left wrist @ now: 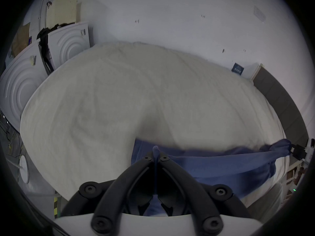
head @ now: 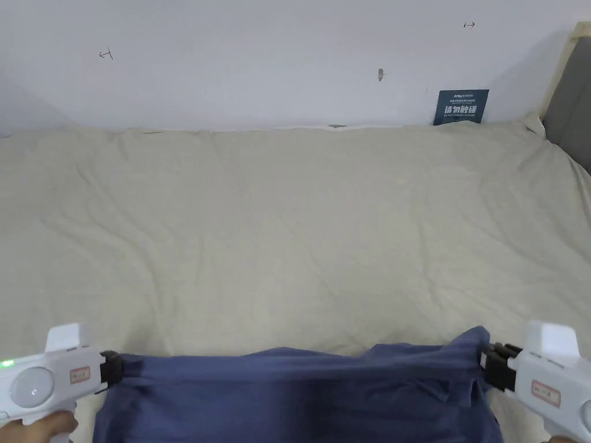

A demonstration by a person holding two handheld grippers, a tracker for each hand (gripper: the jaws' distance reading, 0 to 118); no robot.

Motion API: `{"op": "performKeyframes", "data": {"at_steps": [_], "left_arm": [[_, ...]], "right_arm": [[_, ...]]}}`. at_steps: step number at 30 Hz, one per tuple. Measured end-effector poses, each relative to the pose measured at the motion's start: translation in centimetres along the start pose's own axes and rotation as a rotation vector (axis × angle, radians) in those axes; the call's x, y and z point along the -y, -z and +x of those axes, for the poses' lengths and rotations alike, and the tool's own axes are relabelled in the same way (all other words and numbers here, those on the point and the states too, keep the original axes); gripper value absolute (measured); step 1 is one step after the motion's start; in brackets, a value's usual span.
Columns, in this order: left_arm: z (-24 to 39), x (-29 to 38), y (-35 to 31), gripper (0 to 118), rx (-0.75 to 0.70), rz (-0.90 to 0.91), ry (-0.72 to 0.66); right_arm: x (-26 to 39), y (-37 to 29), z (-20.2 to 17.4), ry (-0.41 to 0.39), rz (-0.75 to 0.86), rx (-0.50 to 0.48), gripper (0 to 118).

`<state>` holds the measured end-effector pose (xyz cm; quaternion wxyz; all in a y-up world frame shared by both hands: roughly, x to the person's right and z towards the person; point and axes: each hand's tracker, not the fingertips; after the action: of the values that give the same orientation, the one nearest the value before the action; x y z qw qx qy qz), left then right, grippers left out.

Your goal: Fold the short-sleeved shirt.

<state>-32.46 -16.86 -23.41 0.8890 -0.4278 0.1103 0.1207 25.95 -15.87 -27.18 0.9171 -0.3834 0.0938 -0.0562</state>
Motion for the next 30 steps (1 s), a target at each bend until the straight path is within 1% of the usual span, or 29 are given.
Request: {"op": "performKeyframes", "data": {"at_steps": [3, 5, 7, 9, 10, 12, 13, 14, 15, 16, 17, 18, 19, 20, 21, 24, 27, 30], "left_arm": [[-0.4, 2.9, 1.6, 3, -0.021, -0.049, 0.019], [-0.5, 4.3, 2.6, 3, -0.04, -0.084, 0.037], [-0.2, 5.5, 3.1, 3, -0.056, -0.108, 0.057], [0.1, 6.2, 3.6, 3, -0.075, -0.114, 0.085], [0.4, 6.3, 3.6, 3, -0.06, -0.116, 0.079], [1.0, 6.0, 3.2, 3, -0.076, -0.111, 0.084], [1.1, 5.7, 3.0, 6, -0.08, -0.113, 0.082], [1.1, 5.3, 2.6, 20, -0.088, -0.107, 0.082], [1.2, 5.1, 2.2, 45, -0.09, -0.101, 0.072], [1.3, 4.6, 1.6, 77, -0.081, -0.089, 0.052], [1.4, 4.0, 0.8, 109, -0.056, -0.064, 0.035], [1.7, 3.4, -0.2, 118, -0.034, -0.018, 0.025], [2.3, 2.8, -1.9, 118, -0.018, 0.063, 0.012], [2.8, 2.0, -3.0, 115, -0.001, 0.113, 0.011], [3.4, 1.0, -4.4, 114, 0.016, 0.166, 0.009], [5.5, -1.2, -8.1, 114, 0.039, 0.329, 0.024], [7.7, -2.7, -11.2, 114, 0.026, 0.504, 0.069], [9.5, -3.4, -13.5, 114, 0.013, 0.659, 0.093]], "right_arm": [[3.0, 1.0, 0.3, 0.035, -0.056, 0.032, 4], [4.7, 2.2, 0.9, 0.033, -0.097, 0.078, 4], [6.0, 3.2, 1.2, 0.037, -0.126, 0.097, 4], [6.7, 4.2, 1.7, 0.054, -0.148, 0.105, 4], [6.9, 4.4, 1.7, 0.06, -0.156, 0.113, 4], [6.9, 4.2, 1.6, 0.065, -0.155, 0.12, 5], [6.5, 3.8, 1.3, 0.068, -0.148, 0.123, 5], [6.2, 3.3, 1.1, 0.071, -0.135, 0.125, 9], [5.7, 2.6, 0.8, 0.072, -0.113, 0.124, 17], [5.0, 1.9, 0.5, 0.073, -0.085, 0.131, 31], [4.0, 1.1, 0.0, 0.073, -0.049, 0.134, 56], [3.0, 0.3, -0.4, 0.067, -0.005, 0.123, 76], [1.9, -0.5, -0.9, 0.054, 0.037, 0.114, 93], [0.9, -1.3, -1.5, 0.044, 0.08, 0.113, 108], [-0.3, -2.3, -2.2, 0.036, 0.139, 0.111, 113], [-3.3, -4.8, -4.1, -0.011, 0.295, 0.087, 113], [-5.6, -7.0, -6.4, -0.069, 0.426, 0.109, 113], [-7.0, -8.7, -8.4, -0.108, 0.535, 0.127, 113]]}}
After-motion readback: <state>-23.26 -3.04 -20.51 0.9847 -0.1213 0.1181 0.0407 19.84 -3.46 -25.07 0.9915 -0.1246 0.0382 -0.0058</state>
